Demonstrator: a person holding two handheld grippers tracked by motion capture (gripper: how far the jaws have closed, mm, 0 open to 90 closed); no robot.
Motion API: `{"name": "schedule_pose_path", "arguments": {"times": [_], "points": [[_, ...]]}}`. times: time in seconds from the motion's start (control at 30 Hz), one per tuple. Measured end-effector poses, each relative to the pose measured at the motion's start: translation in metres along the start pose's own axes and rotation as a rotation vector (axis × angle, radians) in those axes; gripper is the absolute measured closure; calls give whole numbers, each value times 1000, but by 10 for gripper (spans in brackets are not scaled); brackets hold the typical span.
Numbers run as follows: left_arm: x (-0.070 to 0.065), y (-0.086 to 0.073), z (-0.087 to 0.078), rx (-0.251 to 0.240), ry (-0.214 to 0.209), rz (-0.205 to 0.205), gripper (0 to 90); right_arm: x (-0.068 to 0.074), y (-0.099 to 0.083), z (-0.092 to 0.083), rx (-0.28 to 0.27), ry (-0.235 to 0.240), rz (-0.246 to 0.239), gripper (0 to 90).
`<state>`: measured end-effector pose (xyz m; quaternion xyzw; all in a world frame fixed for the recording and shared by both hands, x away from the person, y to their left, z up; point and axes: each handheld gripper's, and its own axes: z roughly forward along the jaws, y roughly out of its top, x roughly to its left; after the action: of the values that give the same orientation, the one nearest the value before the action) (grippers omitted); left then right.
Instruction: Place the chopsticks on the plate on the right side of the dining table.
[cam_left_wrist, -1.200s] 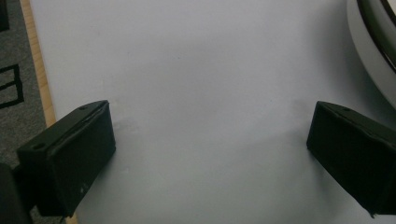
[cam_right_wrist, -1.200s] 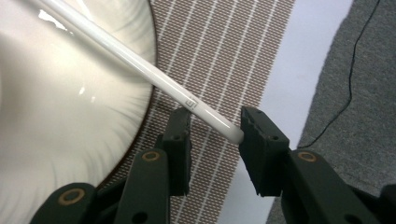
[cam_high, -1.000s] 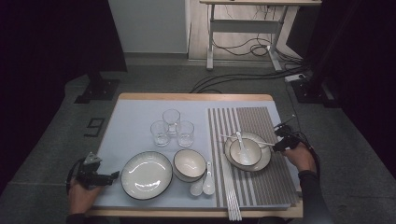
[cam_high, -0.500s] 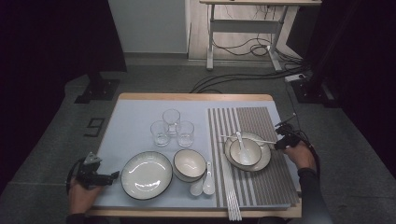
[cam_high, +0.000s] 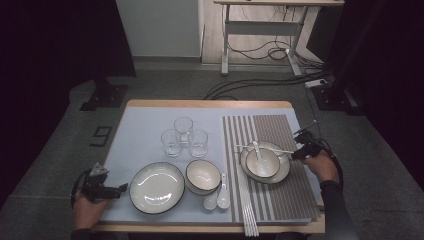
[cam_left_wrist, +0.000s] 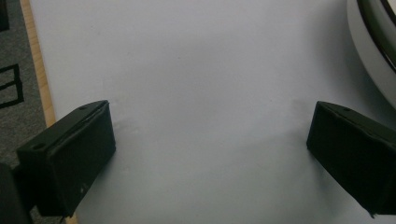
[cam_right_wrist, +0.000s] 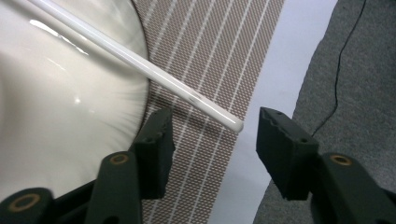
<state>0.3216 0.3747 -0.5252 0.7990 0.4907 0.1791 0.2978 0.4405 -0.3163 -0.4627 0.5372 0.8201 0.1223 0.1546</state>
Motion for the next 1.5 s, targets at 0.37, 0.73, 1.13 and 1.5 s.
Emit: {"name": "schedule_pose_path", "arguments": {"times": [0.37, 0.73, 1.13, 1.5], "points": [[0, 0, 0, 0, -1, -1, 9, 10, 23, -2, -41, -3, 32, 165], [0, 0, 0, 0, -1, -1, 8, 27, 47, 9, -88, 4, 35, 73], [0, 0, 0, 0, -2, -1, 8, 37, 62, 23, -105, 22, 39, 64], [0, 0, 0, 1, -2, -1, 8, 42, 67, 34, -81, 34, 34, 71]]}}
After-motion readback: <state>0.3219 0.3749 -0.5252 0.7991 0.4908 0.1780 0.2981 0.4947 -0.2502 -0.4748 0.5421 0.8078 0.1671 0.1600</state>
